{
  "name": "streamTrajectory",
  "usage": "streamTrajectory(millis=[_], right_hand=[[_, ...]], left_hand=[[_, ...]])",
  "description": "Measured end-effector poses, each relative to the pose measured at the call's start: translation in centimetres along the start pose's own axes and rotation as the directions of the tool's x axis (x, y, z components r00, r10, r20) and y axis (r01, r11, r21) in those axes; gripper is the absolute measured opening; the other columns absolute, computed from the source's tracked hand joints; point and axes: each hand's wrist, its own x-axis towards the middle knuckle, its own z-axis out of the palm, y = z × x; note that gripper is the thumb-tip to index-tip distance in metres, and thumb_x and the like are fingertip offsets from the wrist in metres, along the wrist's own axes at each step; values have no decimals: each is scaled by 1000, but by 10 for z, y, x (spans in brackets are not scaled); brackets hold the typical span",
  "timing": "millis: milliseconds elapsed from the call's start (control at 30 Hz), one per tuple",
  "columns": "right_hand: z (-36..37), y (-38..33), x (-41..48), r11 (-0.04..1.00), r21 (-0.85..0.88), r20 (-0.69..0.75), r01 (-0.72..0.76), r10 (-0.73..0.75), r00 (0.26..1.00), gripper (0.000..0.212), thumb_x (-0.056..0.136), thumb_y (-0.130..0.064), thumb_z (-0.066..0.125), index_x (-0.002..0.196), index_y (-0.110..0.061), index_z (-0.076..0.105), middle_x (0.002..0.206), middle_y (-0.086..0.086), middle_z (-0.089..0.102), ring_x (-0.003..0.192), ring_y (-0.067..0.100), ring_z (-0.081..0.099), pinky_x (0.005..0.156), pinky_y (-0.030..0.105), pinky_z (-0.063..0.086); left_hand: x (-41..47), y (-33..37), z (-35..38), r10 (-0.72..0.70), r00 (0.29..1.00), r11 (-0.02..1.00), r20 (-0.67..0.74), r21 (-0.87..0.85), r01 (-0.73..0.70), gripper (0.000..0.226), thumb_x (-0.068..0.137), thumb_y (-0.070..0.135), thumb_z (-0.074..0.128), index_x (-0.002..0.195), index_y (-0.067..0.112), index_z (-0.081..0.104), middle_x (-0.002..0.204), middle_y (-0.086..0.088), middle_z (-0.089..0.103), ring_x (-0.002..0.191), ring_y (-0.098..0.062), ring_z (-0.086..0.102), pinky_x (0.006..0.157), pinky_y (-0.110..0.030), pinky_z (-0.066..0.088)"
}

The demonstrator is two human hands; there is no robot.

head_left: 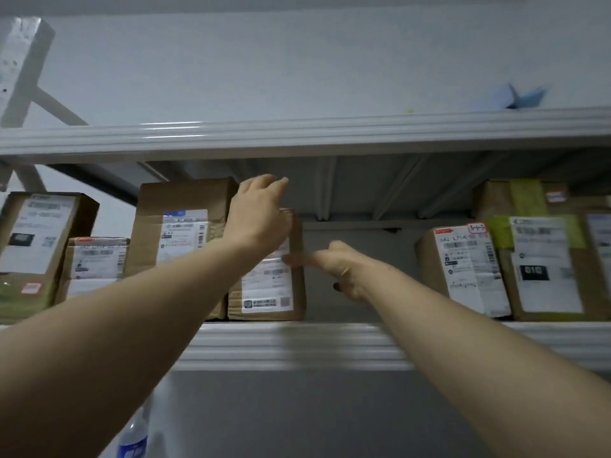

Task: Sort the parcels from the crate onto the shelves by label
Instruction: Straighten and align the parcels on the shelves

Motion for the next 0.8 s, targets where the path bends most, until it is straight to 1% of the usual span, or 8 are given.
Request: streamTrajectory(millis=[67, 167, 233, 300, 400, 533, 633, 800], right_hand=[[-24, 1, -3, 984, -73, -208, 163, -175, 963, 67, 86, -17, 64, 145, -8, 33, 138, 11, 48, 128, 24, 45, 99, 29, 38], [-74, 6, -19, 910, -233, -553, 344, -415, 723, 33, 82, 0, 47, 95, -25, 64, 94, 3, 69, 96, 20, 63, 80, 28, 51], [-106, 9, -36, 880, -299, -634, 369, -472, 612, 39, 75, 5, 44, 73, -31, 58, 81, 1, 67, 86, 20, 64, 79, 38, 54], [-131, 13, -52, 872, -351, -668, 340, -488, 562, 41, 76, 7, 45, 71, -32, 56, 80, 0, 65, 85, 19, 63, 78, 39, 55], [-162, 28, -68, 889, -386, -683, 244, -454, 572, 33, 85, 3, 48, 81, -28, 58, 90, -1, 64, 91, 17, 62, 80, 34, 54], [-185, 49, -79, 930, -349, -708, 117, -344, 616, 32, 83, 2, 50, 76, -28, 58, 83, -3, 64, 82, 18, 66, 80, 44, 56], [-189, 60, -83, 937, -335, -680, 103, -316, 661, 31, 83, 4, 49, 76, -23, 61, 74, -2, 65, 68, 15, 67, 77, 43, 58], [-184, 62, -79, 908, -404, -633, 108, -363, 683, 33, 86, 0, 51, 74, -30, 58, 93, 0, 66, 88, 18, 64, 74, 35, 56]], left_hand=[[-2, 26, 10, 28, 994, 993, -108, -111, -40, 61, 84, 1, 48, 143, 13, 39, 146, -8, 34, 135, -25, 25, 111, -30, 21], [-1, 68, 35, -71, 992, 935, -105, -353, 29, 51, 85, 5, 50, 136, 13, 46, 138, -10, 39, 127, -25, 35, 106, -32, 30], [3, 95, 55, -159, 986, 827, 54, -537, 163, 49, 87, 14, 53, 136, 15, 47, 137, -10, 45, 122, -26, 45, 100, -32, 38], [4, 120, 73, -190, 931, 670, 311, -653, 355, 59, 87, 21, 59, 143, 16, 40, 143, -10, 43, 125, -26, 46, 97, -29, 38], [-5, 145, 96, -107, 767, 445, 633, -659, 606, 86, 83, 22, 70, 151, 14, 19, 154, -8, 29, 138, -26, 32, 104, -32, 31], [-13, 153, 121, -69, 563, 389, 823, -498, 775, 112, 68, 28, 84, 152, 18, 11, 154, -16, 23, 139, -36, 26, 115, -50, 23], [-15, 158, 131, -59, 540, 406, 840, -474, 782, 117, 54, 34, 90, 148, 9, 24, 148, -18, 34, 135, -38, 32, 113, -50, 26], [-12, 160, 126, -96, 565, 403, 819, -487, 775, 116, 59, 38, 89, 147, 7, 19, 147, -19, 34, 135, -38, 33, 110, -51, 29]])
